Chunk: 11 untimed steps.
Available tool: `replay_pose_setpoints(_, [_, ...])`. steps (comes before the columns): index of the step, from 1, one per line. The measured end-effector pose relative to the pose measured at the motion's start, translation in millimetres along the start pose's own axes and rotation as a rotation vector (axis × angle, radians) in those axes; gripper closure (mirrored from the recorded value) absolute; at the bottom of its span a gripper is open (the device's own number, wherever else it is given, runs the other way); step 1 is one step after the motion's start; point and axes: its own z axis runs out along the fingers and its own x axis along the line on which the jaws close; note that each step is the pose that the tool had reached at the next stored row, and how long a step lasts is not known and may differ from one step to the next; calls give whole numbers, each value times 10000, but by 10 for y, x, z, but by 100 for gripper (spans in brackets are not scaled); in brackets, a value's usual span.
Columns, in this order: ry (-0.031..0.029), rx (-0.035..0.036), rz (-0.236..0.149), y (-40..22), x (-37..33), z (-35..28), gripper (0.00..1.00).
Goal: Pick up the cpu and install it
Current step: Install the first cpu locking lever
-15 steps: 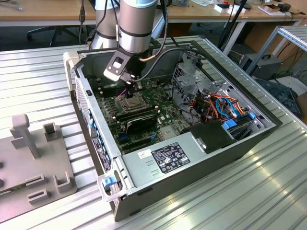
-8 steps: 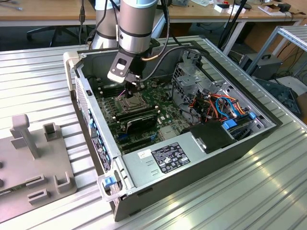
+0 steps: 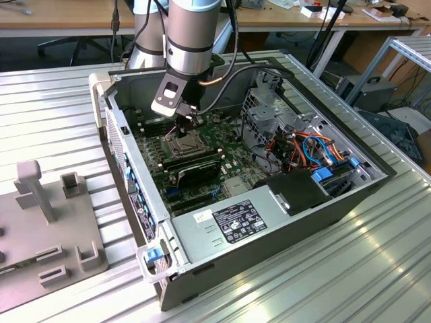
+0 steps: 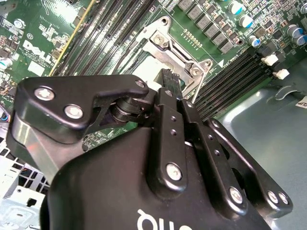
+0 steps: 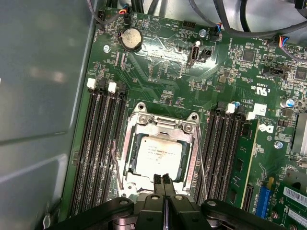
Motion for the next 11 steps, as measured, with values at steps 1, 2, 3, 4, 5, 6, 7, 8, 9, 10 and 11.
replay_pose_setpoints(1, [0,0,0,0,0,0,89])
replay_pose_setpoints(2, [0,0,-2,0,0,0,89])
replay_pose_setpoints(3, [0,-1,-2,0,0,0,89])
replay_pose_setpoints(4, [0,0,-3,0,0,0,89])
replay_pose_setpoints(5, [0,0,-3,0,0,0,89])
replay_pose_setpoints(6, [0,0,-4,0,0,0,89])
replay_pose_setpoints(7, [0,-1,-20,0,0,0,89])
replay_pose_setpoints(8, [2,-1,-67,0,0,0,89])
replay_pose_setpoints(9, [4,-1,-135,0,0,0,89])
replay_pose_setpoints(10, [9,-2,-256,0,0,0,89])
replay_pose_setpoints(11, [14,-4,-368,0,0,0,89])
